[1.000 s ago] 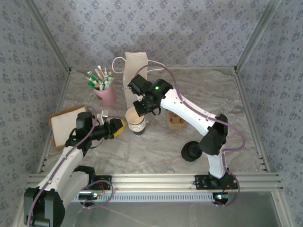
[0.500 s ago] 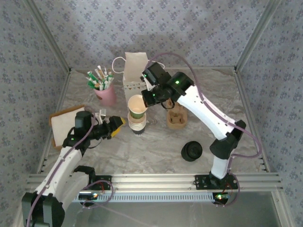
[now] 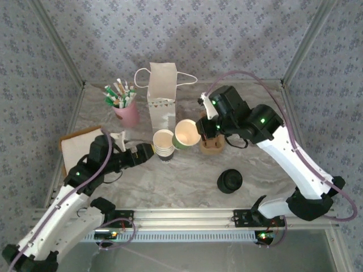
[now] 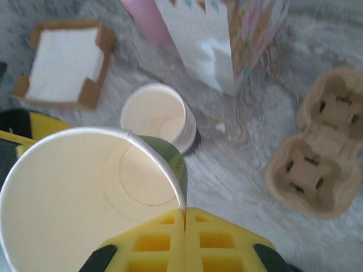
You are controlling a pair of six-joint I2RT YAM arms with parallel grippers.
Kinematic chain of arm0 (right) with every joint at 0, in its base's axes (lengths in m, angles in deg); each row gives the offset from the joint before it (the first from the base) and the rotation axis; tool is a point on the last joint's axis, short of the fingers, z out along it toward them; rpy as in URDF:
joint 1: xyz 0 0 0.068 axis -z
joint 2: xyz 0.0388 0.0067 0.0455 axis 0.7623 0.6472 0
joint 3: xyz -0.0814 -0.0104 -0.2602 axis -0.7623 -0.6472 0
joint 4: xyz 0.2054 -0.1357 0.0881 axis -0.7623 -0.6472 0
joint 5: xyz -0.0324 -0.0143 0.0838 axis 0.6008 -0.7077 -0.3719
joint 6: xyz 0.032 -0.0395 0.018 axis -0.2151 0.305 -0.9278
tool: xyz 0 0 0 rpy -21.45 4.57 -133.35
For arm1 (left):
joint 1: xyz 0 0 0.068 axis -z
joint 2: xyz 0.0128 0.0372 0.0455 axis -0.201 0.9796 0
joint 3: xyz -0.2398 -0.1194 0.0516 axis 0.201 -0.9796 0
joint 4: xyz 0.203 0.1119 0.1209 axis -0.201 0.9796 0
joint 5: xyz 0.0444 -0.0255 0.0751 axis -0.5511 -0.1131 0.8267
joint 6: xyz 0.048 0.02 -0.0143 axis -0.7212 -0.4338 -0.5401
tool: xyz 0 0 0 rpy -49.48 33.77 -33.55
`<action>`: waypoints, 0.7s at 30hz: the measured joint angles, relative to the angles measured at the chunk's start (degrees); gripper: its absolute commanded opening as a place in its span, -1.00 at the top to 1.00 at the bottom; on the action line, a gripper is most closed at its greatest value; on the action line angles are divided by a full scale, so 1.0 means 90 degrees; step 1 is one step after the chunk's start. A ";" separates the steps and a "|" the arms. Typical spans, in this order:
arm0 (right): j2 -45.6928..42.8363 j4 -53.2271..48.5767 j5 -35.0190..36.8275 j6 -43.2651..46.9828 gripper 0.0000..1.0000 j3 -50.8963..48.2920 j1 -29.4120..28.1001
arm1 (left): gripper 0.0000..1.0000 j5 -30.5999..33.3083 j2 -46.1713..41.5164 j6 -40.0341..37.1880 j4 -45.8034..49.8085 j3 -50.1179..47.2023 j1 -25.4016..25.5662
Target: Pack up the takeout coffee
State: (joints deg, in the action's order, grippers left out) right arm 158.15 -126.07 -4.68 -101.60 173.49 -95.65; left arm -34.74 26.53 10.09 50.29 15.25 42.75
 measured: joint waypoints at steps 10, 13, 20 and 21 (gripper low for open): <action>-0.0573 0.0350 -0.0284 -0.0027 1.00 -0.2205 -0.0100 | -0.99 0.1486 0.0039 0.0165 0.0066 -0.0041 0.2341; -0.0636 0.0721 -0.0301 -0.0243 1.00 -0.2924 -0.0279 | -0.98 0.1875 0.0007 0.0415 -0.0277 -0.0423 0.2868; -0.0580 0.1661 -0.0209 -0.0857 1.00 -0.4136 -0.0699 | -0.99 0.2521 0.0437 0.0889 -0.0840 -0.1076 0.3585; -0.0551 0.1792 -0.0153 -0.0933 1.00 -0.4238 -0.0750 | -0.99 0.2594 0.0474 0.0923 -0.0857 -0.1090 0.3643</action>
State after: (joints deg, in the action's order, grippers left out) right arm 153.19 -109.94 -6.06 -110.00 135.35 -102.40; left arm -11.40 30.79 18.40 42.57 5.43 75.54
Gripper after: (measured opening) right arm 0.065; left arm 0.993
